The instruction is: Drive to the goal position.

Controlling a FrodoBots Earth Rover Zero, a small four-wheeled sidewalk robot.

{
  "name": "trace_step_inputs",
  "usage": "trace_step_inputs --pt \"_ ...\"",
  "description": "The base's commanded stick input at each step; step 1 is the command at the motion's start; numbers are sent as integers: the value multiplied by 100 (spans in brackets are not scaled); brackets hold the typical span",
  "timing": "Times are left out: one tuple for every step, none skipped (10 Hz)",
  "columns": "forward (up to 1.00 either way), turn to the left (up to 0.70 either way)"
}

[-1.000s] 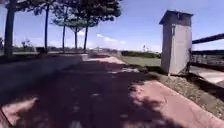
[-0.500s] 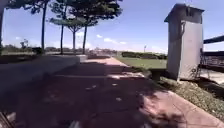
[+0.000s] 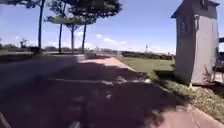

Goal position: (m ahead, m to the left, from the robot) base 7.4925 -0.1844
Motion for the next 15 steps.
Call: trace_step_inputs --pt "100 0" --pt "100 0" --pt "100 0" --pt "100 0" --pt "100 0" --pt "100 0" --pt "100 0" --pt "100 0" --pt "100 0" --pt "100 0" --pt "100 0" --pt "100 0" --pt "100 0" --pt "100 0" --pt "100 0"
